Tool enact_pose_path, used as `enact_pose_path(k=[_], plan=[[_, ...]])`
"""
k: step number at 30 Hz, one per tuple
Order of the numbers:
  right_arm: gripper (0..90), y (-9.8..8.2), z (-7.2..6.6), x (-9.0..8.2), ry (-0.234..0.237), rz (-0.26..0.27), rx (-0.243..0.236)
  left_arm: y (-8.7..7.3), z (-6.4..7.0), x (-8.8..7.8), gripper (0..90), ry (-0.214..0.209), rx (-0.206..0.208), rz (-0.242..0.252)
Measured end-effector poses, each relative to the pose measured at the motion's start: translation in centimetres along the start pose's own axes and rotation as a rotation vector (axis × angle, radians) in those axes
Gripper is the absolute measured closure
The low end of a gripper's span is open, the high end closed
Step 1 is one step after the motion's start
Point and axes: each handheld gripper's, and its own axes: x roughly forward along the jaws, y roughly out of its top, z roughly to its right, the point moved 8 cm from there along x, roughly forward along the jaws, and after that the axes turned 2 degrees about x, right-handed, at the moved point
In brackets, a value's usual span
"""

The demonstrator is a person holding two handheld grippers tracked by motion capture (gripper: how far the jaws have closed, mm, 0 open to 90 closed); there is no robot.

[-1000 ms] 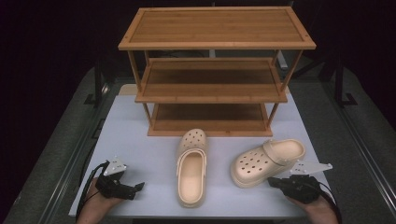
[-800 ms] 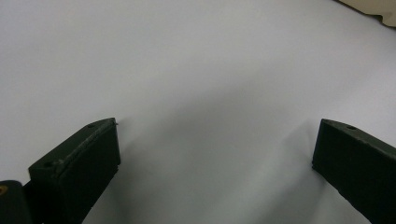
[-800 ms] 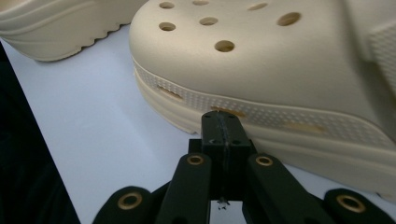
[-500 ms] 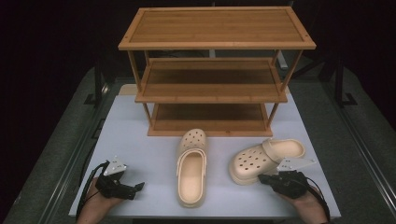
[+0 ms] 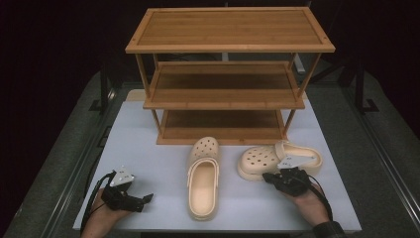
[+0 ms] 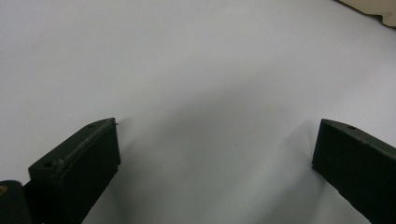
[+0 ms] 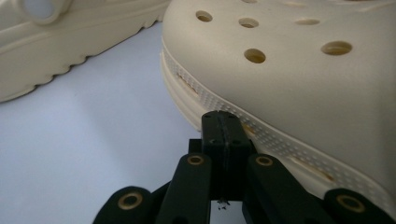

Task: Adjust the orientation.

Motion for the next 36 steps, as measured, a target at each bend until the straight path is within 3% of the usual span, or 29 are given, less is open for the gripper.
enact_pose_path(k=[6, 11, 16, 17, 20, 24, 28, 32, 33, 34, 35, 36], plan=[[90.0, 1.5, 0.4, 1.7, -0.018, 0.000, 0.000, 0.0, 0.0, 0.0, 0.3, -0.001, 0.000, -0.001], [90.0, 1.6, 0.0, 2.1, -0.017, -0.012, -0.020, 0.0, 0.0, 0.0, 0.3, -0.001, 0.000, -0.001], [90.0, 1.8, -0.6, 0.2, 0.020, 0.028, -0.015, 0.0, 0.0, 0.0, 0.3, 0.000, 0.000, 0.001], [90.0, 1.5, -0.9, -1.0, 0.021, 0.039, -0.020, 0.0, 0.0, 0.0, 0.3, -0.001, 0.000, 0.001], [90.0, 1.2, -0.9, -2.2, 0.021, 0.053, -0.014, 0.0, 0.0, 0.0, 0.3, 0.000, 0.000, 0.001], [90.0, 0.4, 0.4, -4.8, -0.020, 0.088, 0.014, 0.0, 0.0, 0.0, 0.3, 0.000, 0.000, 0.001], [90.0, -0.3, 1.6, -6.2, -0.047, 0.100, 0.034, 0.0, 0.0, 0.0, 0.3, -0.001, 0.000, 0.001], [90.0, -1.4, 4.1, -8.0, -0.093, 0.118, 0.078, 0.0, 0.0, 0.0, 0.3, 0.000, 0.000, 0.001], [90.0, -1.4, 4.1, -8.0, -0.093, 0.118, 0.078, 0.0, 0.0, 0.0, 0.3, 0.000, 0.000, 0.001], [90.0, -1.6, 5.1, -8.6, -0.110, 0.126, 0.103, 0.0, 0.0, 0.0, 0.3, -0.001, 0.000, 0.001], [90.0, -1.6, 5.1, -8.6, -0.110, 0.126, 0.103, 0.0, 0.0, 0.0, 0.3, -0.001, 0.000, 0.001], [90.0, -1.6, 6.3, -9.1, -0.127, 0.134, 0.117, 0.0, 0.0, 0.0, 0.3, -0.001, 0.000, 0.001]])
